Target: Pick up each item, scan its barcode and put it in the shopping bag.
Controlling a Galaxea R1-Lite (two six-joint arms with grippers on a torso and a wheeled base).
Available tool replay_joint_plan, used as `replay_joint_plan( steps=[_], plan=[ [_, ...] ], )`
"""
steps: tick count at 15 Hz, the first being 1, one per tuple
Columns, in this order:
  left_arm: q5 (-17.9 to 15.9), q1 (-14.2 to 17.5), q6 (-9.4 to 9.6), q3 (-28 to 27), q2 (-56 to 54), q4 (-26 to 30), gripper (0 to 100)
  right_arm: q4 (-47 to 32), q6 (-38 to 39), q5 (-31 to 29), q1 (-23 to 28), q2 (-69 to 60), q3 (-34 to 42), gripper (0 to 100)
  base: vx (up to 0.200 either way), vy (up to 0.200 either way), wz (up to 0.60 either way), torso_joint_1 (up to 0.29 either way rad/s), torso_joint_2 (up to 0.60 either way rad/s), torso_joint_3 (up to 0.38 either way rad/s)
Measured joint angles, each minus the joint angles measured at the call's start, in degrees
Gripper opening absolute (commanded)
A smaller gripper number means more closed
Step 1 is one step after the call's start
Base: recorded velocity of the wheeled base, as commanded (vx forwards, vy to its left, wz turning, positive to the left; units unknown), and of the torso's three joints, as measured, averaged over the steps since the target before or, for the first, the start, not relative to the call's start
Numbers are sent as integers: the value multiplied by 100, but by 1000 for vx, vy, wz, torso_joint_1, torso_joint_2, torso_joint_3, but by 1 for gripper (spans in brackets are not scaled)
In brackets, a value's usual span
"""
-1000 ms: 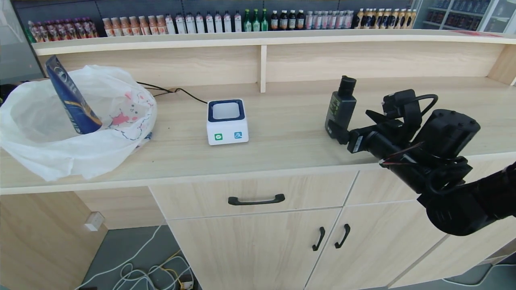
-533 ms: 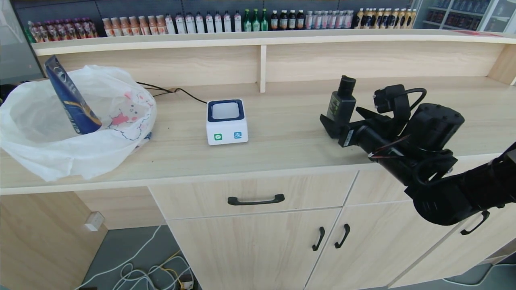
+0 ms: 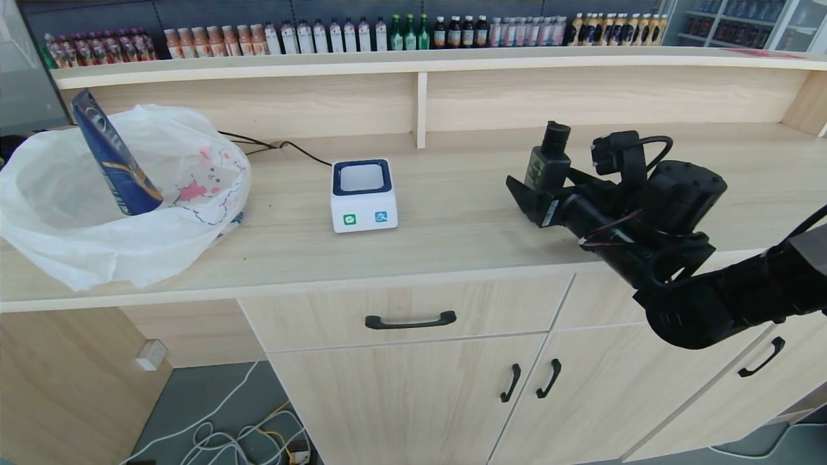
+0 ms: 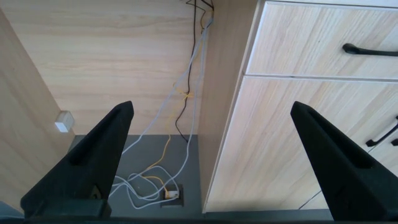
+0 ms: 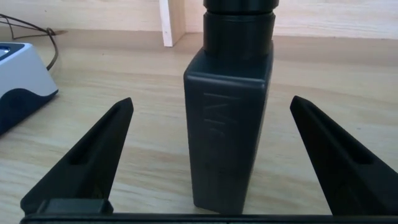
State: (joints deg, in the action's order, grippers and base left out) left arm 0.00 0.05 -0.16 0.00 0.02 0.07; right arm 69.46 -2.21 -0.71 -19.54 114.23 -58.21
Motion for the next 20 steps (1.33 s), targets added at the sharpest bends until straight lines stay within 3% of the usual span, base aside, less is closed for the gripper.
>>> replay_joint_plan(
  steps=[20],
  plan=[
    [0, 2, 0, 0, 0, 0, 100, -104, 241, 55, 37, 336, -592, 100, 0, 0, 0, 0, 0, 0]
  ],
)
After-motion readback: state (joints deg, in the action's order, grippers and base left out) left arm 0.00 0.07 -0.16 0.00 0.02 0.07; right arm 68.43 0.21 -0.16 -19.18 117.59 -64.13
